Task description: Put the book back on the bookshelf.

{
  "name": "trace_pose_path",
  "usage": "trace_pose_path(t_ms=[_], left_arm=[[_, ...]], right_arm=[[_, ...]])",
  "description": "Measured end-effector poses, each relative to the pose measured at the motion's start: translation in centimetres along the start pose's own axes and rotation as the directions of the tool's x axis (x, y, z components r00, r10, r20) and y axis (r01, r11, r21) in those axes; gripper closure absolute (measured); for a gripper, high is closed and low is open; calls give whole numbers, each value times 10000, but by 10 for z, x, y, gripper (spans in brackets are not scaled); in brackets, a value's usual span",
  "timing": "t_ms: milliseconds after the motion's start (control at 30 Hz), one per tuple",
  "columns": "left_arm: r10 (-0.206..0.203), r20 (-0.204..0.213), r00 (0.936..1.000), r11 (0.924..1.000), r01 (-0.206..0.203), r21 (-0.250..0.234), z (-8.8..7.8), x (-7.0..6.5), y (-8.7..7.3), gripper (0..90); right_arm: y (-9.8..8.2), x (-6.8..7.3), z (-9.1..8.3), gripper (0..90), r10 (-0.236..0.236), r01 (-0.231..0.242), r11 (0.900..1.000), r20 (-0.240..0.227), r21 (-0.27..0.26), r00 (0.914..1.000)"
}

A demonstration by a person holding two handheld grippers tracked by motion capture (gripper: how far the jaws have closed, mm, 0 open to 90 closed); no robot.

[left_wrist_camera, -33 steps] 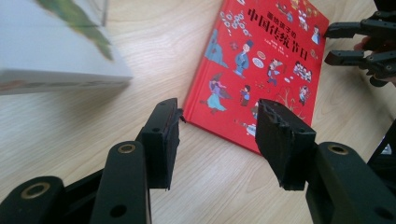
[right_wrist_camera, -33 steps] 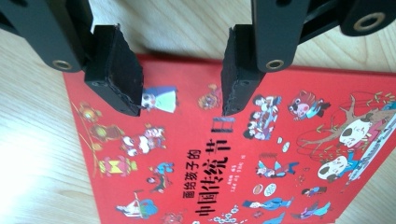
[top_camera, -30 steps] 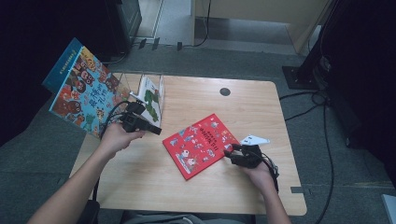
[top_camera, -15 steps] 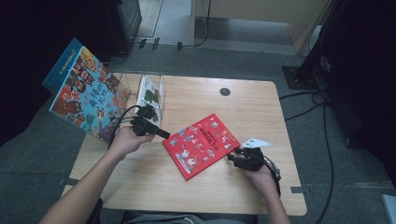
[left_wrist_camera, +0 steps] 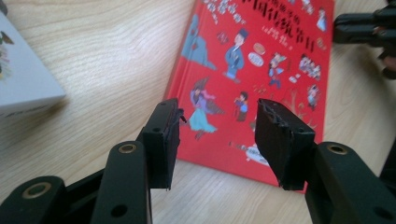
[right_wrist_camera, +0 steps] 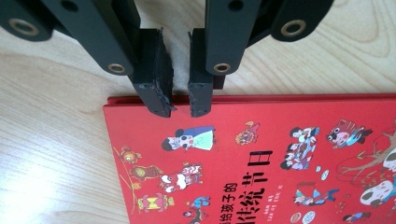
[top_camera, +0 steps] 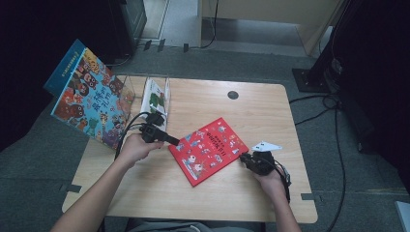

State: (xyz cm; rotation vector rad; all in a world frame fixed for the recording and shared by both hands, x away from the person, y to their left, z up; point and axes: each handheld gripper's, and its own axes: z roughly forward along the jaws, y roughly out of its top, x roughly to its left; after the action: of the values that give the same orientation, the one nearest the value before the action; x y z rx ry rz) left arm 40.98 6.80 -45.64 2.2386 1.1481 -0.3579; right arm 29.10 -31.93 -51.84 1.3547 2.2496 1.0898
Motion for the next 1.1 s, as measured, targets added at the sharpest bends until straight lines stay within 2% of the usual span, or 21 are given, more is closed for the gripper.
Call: trace_pose_path(t_ms=[167, 300, 533, 700, 767, 1100], left_arm=[[97, -326, 9994, 9999, -93, 113, 2, -1, -2, 503], [-13, -316, 9995, 9997, 20, 231, 7, 0, -5, 501], [49, -690, 9976, 9999, -43, 94, 14, -2, -10, 510], [-306, -638, 9975, 9995, 303, -51, 17, 1, -19, 508], [-379, -593, 9975, 9993, 376, -61, 19, 2, -22, 508], [-464, -504, 9976, 9989, 458, -126, 27, -5, -35, 500]], right_arm=[[4, -2, 4, 792, 132, -132, 9999, 94, -14, 9999], [6, -5, 7, 791, 218, -218, 9997, 78, -78, 9997], [14, -9, 13, 792, 362, -361, 9993, 125, -15, 9993], [17, -12, 18, 793, 563, -562, 9983, 73, -169, 9984], [21, -14, 20, 793, 690, -690, 9976, 38, -41, 9976], [28, -17, 30, 783, 844, -844, 9960, -21, -294, 9964]])
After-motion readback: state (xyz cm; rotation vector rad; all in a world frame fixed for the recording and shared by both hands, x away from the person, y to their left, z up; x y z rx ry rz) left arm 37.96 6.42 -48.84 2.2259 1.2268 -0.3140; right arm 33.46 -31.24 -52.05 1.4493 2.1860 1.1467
